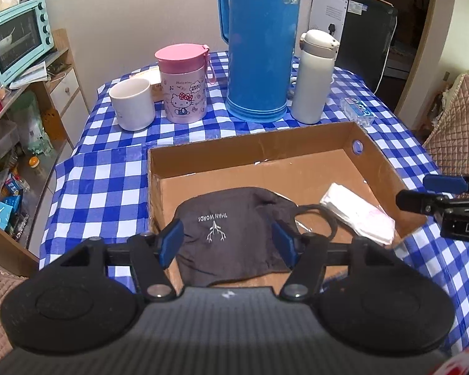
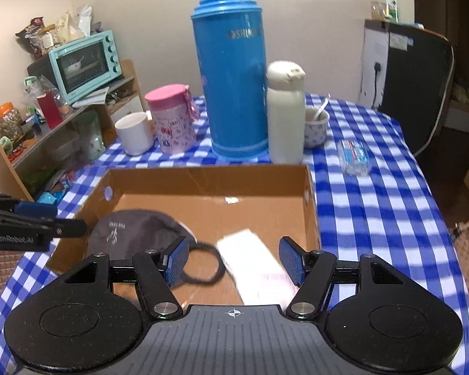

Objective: Organize soft objects
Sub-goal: 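Carry the mask and tissue pack into the cardboard box and open both grippers, then lift both grippers out of the box and return to the pile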

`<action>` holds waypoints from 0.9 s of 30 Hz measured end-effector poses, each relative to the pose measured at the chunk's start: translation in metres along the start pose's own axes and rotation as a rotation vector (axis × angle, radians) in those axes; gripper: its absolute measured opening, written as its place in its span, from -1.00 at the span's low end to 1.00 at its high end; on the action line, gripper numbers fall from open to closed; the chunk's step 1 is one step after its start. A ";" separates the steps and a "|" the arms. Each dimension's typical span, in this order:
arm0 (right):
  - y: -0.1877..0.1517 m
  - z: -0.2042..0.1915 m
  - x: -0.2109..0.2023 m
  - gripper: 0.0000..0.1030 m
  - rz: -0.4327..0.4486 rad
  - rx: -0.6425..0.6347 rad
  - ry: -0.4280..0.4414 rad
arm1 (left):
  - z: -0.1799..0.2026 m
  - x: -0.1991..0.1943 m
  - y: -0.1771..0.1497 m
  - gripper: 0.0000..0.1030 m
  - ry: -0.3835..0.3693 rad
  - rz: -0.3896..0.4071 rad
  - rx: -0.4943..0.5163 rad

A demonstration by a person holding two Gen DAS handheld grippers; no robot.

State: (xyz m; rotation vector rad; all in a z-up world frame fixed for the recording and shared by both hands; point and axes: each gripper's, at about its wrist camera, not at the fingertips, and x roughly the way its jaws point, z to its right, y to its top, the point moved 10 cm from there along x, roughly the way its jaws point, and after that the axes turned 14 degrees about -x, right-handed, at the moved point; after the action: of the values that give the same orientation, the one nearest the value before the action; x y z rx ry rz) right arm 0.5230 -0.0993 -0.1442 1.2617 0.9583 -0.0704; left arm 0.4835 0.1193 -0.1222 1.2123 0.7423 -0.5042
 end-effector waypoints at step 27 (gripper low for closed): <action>-0.035 -0.036 -0.099 0.25 0.020 0.035 -0.001 | -0.001 -0.119 -0.054 0.44 0.010 0.067 0.020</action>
State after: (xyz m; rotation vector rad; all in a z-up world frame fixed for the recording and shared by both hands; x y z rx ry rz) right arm 0.4215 -0.1261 -0.1069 1.3030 0.9469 -0.0719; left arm 0.3662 0.1000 -0.0687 1.2552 0.7044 -0.4518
